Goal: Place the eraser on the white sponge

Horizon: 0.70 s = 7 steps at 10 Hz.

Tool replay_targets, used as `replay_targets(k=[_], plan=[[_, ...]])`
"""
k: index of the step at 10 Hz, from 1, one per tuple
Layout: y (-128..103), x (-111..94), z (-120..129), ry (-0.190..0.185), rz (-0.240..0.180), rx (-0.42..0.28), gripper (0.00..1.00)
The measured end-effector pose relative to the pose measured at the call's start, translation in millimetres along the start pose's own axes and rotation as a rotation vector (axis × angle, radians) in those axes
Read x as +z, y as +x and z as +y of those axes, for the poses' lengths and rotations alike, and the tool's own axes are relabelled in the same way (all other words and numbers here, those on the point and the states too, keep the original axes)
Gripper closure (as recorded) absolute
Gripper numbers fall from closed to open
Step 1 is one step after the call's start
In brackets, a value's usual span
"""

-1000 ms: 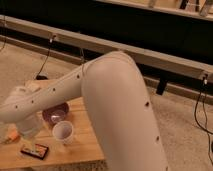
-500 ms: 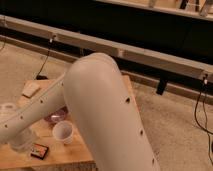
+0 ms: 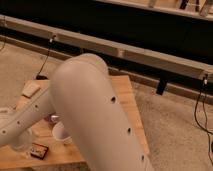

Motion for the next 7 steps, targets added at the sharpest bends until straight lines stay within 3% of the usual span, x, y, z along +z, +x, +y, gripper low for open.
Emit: replay_targets(k=[3, 7], plan=[[2, 16, -1, 0.017, 0.011, 0.036, 0.35], [6, 28, 9, -0.012, 0.031, 0.018, 0.35]])
